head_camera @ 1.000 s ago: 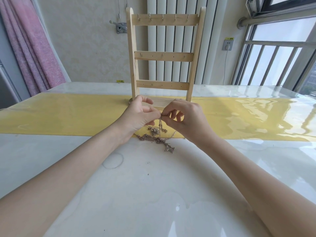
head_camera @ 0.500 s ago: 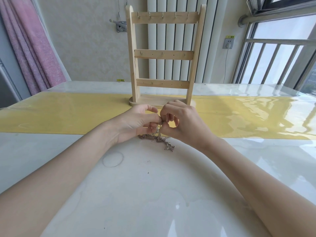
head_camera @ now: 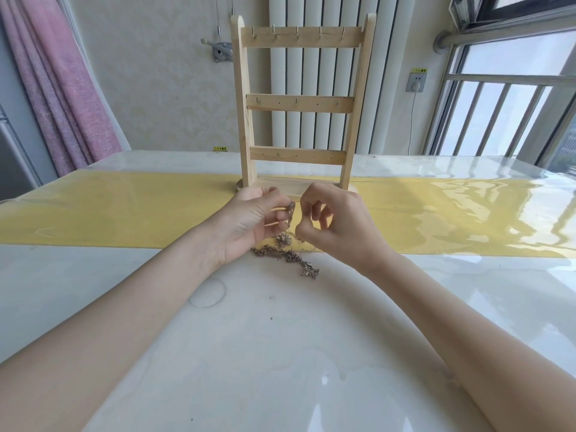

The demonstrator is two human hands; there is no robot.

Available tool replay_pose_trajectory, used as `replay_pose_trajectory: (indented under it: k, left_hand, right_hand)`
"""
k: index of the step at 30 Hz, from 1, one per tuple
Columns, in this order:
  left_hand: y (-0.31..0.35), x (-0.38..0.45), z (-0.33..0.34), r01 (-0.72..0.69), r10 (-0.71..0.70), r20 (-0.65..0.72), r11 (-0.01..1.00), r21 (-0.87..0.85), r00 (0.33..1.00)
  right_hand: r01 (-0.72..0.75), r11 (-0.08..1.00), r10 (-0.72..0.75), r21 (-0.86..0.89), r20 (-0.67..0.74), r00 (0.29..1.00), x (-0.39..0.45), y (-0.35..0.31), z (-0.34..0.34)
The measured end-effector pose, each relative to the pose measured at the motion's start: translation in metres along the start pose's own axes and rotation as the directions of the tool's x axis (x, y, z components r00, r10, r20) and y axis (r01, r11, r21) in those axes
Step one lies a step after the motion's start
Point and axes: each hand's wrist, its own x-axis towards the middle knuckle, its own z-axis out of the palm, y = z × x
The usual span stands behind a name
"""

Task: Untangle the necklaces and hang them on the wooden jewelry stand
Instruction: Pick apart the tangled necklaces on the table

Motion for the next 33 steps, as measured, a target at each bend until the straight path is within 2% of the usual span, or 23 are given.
replay_pose_trajectory:
  k: [3, 7, 16, 21, 27, 31, 33]
  left_hand:
    - [-0.002, 0.001, -0.001, -0.142, 0.150, -0.049, 0.979, 0.147, 0.987]
    - [-0.004, 0.000, -0.001, -0.216, 0.231, -0.028, 0.941, 0.262, 0.973]
    - [-0.007, 0.000, 0.000, -0.325, 0.350, 0.028, 0.833, 0.448, 0.936]
    - [-0.010, 0.002, 0.001, -0.408, 0.460, 0.072, 0.690, 0.598, 0.885]
    - [-0.016, 0.000, 0.004, -0.458, 0.492, 0.148, 0.604, 0.652, 0.858]
    - [-0.017, -0.003, 0.006, -0.458, 0.477, 0.168, 0.595, 0.660, 0.862]
    - [-0.014, -0.002, 0.007, -0.449, 0.475, 0.129, 0.662, 0.600, 0.871]
  right_hand:
    - [-0.279, 0.912, 0.274, 0.301, 0.057, 0.960, 0.003, -0.003, -0.004]
    - [-0.392, 0.820, 0.359, 0.418, 0.159, 0.920, 0.005, -0.003, -0.010]
    - [-0.505, 0.751, 0.436, 0.425, 0.255, 0.863, 0.004, 0.006, -0.012]
    - [-0.536, 0.746, 0.456, 0.395, 0.283, 0.844, 0.004, 0.002, -0.014]
    - [-0.622, 0.691, 0.494, 0.369, 0.388, 0.778, 0.003, 0.003, -0.014]
    - [-0.672, 0.625, 0.514, 0.398, 0.437, 0.738, 0.003, 0.007, -0.015]
    - [-0.676, 0.566, 0.497, 0.473, 0.458, 0.737, 0.003, 0.007, -0.014]
